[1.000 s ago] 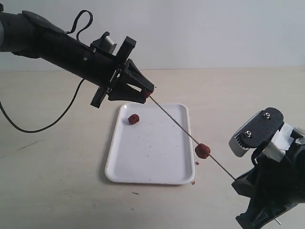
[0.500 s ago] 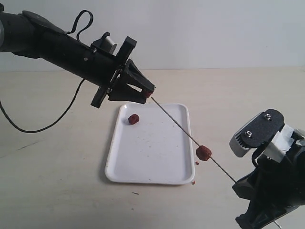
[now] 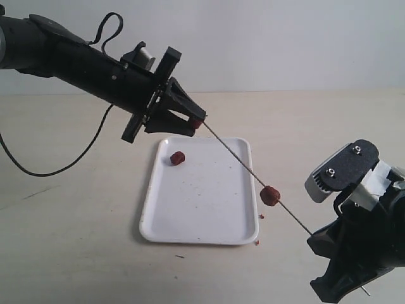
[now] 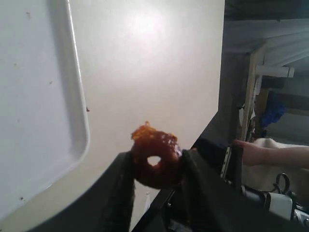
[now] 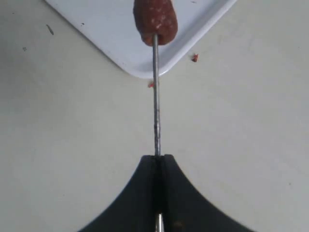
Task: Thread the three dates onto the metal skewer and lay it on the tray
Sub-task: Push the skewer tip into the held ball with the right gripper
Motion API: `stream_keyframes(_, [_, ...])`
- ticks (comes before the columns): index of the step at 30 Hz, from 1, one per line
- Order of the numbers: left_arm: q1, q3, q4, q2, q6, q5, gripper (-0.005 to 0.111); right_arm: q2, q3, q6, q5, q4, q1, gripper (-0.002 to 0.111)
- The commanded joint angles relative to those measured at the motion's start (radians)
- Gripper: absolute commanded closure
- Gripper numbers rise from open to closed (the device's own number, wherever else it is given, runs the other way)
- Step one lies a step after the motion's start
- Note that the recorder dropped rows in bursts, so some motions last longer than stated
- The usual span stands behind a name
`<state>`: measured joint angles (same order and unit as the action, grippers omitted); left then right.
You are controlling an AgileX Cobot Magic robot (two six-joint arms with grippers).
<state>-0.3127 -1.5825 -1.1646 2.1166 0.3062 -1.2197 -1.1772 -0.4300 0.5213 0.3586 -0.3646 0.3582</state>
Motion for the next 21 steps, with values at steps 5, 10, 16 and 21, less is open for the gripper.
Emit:
stream_keyframes(5, [0.002,0.004,-0.019,-0.015,-0.003,-0.001,0.072,-0.016,0.004,0.001,-0.017,0.003,-0.003,0.108])
stream_keyframes(10, [0.002,0.004,-0.023,-0.015,-0.001,-0.001,0.072,-0.044,-0.011,0.013,-0.010,-0.004,-0.003,0.108])
stream_keyframes(16, [0.000,0.004,-0.023,-0.015,-0.001,-0.001,0.072,-0.047,-0.078,0.035,-0.014,0.001,-0.003,0.108])
stream_keyframes(21, [0.000,0.004,-0.023,-0.015,-0.001,-0.001,0.072,-0.053,-0.108,0.062,-0.008,0.004,-0.003,0.108])
